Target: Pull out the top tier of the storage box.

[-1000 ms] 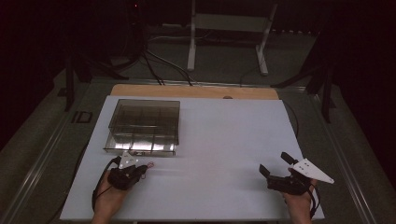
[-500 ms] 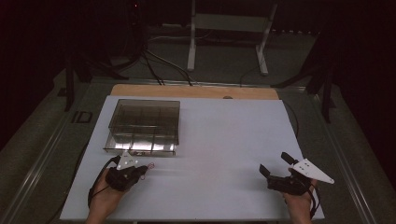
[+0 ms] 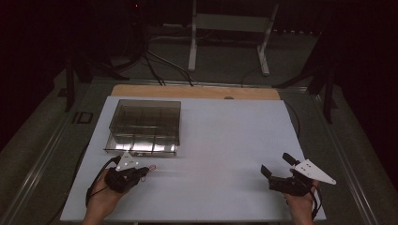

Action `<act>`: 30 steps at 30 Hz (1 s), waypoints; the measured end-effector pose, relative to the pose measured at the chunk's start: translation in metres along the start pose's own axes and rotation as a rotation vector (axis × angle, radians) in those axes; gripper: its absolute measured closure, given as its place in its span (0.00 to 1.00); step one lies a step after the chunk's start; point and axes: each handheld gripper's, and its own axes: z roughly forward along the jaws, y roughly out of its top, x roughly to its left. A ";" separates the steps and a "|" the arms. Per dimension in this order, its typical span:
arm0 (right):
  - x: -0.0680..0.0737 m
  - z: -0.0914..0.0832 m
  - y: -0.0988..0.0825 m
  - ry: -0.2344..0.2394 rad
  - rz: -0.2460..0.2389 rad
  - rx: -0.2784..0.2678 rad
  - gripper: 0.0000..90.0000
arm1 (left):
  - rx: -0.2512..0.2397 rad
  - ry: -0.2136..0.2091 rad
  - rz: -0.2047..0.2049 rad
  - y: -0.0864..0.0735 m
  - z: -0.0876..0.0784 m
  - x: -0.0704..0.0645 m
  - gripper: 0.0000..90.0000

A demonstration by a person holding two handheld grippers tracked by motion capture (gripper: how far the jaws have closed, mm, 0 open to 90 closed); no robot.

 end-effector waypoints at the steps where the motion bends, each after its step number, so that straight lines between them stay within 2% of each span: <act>1: 0.000 0.000 0.000 -0.001 0.000 0.000 0.00 | 0.001 -0.004 0.004 0.000 -0.001 0.000 1.00; 15: 0.000 0.000 0.000 -0.001 0.000 0.002 0.00 | -0.011 -0.024 0.028 0.005 -0.016 0.003 1.00; 30: 0.000 0.000 0.000 0.000 0.001 0.002 0.00 | -0.031 -0.022 0.049 0.013 -0.029 0.006 1.00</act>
